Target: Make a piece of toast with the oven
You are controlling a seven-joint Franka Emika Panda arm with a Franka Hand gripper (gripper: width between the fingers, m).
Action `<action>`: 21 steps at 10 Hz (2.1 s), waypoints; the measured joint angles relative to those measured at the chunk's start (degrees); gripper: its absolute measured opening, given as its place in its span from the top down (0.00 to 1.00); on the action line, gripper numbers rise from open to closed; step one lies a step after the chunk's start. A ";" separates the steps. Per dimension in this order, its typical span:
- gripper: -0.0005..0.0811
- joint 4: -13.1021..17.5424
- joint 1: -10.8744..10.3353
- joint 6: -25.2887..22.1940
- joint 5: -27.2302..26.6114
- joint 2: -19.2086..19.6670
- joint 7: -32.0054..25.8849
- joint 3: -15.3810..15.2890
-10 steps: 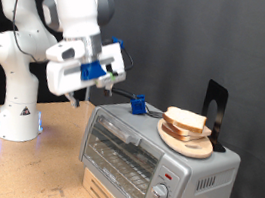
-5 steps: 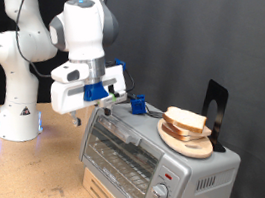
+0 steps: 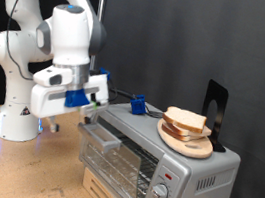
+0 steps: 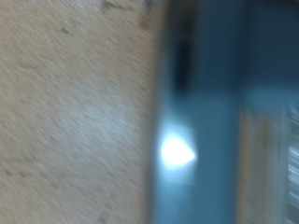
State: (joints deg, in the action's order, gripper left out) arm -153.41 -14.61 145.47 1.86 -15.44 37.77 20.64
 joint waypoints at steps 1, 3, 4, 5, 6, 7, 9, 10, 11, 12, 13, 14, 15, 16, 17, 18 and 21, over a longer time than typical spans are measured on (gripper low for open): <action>0.00 -0.90 1.52 2.19 1.14 1.35 0.03 0.40; 0.00 -1.78 3.49 6.61 1.71 4.33 -0.90 1.89; 0.00 -1.94 4.11 7.80 1.91 5.70 -2.00 2.68; 0.00 -2.03 4.61 8.91 2.00 6.95 -3.04 3.33; 0.00 -2.08 5.03 9.86 2.01 7.93 -4.13 3.88; 0.00 -2.19 5.20 10.76 2.01 8.78 -4.99 4.41; 0.00 -2.20 5.68 12.25 2.04 10.42 -5.57 5.01; 0.00 -2.18 6.26 12.83 3.28 11.38 -5.42 5.15; 0.00 -2.10 7.03 13.27 5.78 12.60 -4.16 5.32; 0.00 -2.11 7.58 14.97 8.75 14.31 -2.18 5.73; 0.00 -2.22 7.96 18.23 12.00 16.66 0.21 6.38; 0.00 -2.22 8.03 21.91 15.30 19.59 3.24 7.36; 0.00 -2.01 7.98 25.40 16.99 22.75 5.59 8.12; 0.00 -1.50 7.96 28.28 17.10 25.79 6.45 8.24; 0.00 -0.83 7.97 30.73 16.50 28.42 6.83 7.76; 0.00 0.01 8.52 32.09 15.37 30.46 6.88 6.46; 0.00 1.22 22.21 31.28 6.02 31.16 -2.26 -8.52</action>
State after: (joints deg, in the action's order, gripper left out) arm -152.19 7.61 176.75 7.88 15.71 35.52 12.12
